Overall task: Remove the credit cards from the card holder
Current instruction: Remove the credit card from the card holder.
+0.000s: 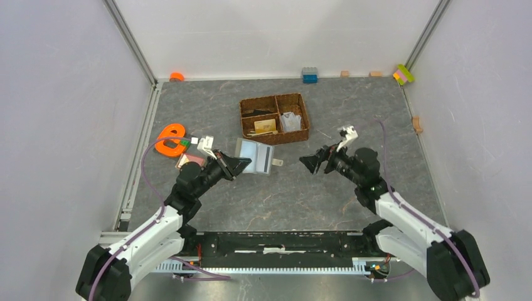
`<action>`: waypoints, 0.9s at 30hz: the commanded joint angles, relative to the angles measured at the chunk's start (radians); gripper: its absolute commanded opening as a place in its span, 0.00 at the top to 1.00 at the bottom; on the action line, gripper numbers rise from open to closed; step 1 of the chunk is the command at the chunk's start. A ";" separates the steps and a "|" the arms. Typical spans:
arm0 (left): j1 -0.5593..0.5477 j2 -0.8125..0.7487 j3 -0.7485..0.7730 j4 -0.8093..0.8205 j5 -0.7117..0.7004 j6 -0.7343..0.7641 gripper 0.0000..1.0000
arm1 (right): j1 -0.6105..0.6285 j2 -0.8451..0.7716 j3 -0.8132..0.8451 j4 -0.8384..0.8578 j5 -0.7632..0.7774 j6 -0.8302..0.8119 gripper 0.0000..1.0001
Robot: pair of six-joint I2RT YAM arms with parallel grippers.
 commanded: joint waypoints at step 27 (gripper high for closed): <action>-0.010 0.189 -0.053 0.778 0.324 -0.236 0.97 | 0.131 0.119 -0.212 0.876 -0.233 0.232 0.02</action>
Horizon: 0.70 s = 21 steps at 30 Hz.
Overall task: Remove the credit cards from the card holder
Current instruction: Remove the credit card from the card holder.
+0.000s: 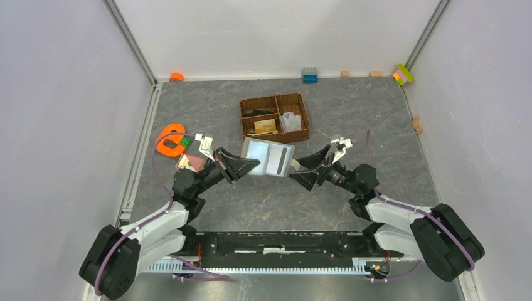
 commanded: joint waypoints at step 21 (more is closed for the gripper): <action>-0.095 0.055 0.057 -0.036 -0.078 0.028 0.75 | 0.070 -0.017 0.039 0.045 0.053 -0.024 0.95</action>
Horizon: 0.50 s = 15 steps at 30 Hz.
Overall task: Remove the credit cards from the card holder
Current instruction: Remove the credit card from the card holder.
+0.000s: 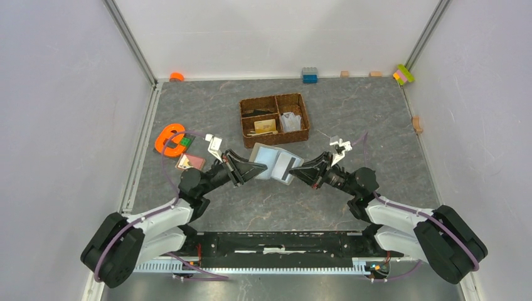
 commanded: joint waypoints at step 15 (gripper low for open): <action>-0.005 -0.306 0.168 -0.996 -0.716 0.274 0.28 | -0.012 0.113 0.234 -0.590 0.180 -0.208 1.00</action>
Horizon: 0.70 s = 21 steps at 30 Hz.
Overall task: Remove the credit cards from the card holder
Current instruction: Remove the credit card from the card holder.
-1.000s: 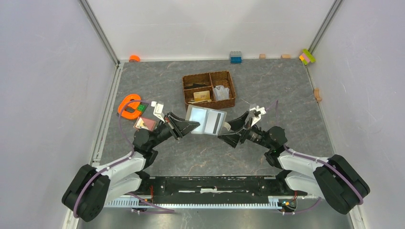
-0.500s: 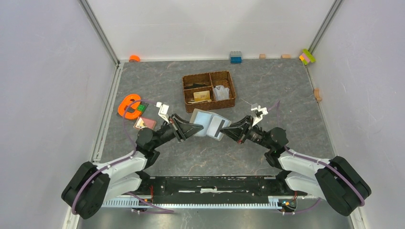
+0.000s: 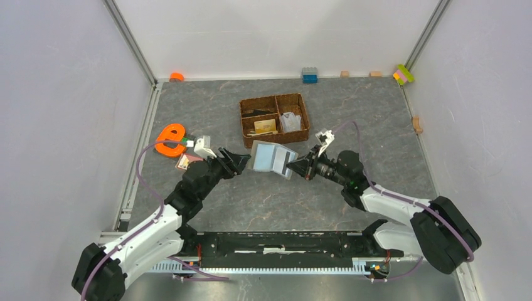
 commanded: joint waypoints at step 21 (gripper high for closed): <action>-0.052 0.376 0.208 0.122 0.516 0.195 0.63 | -0.065 0.213 0.164 -0.207 -0.185 0.021 1.00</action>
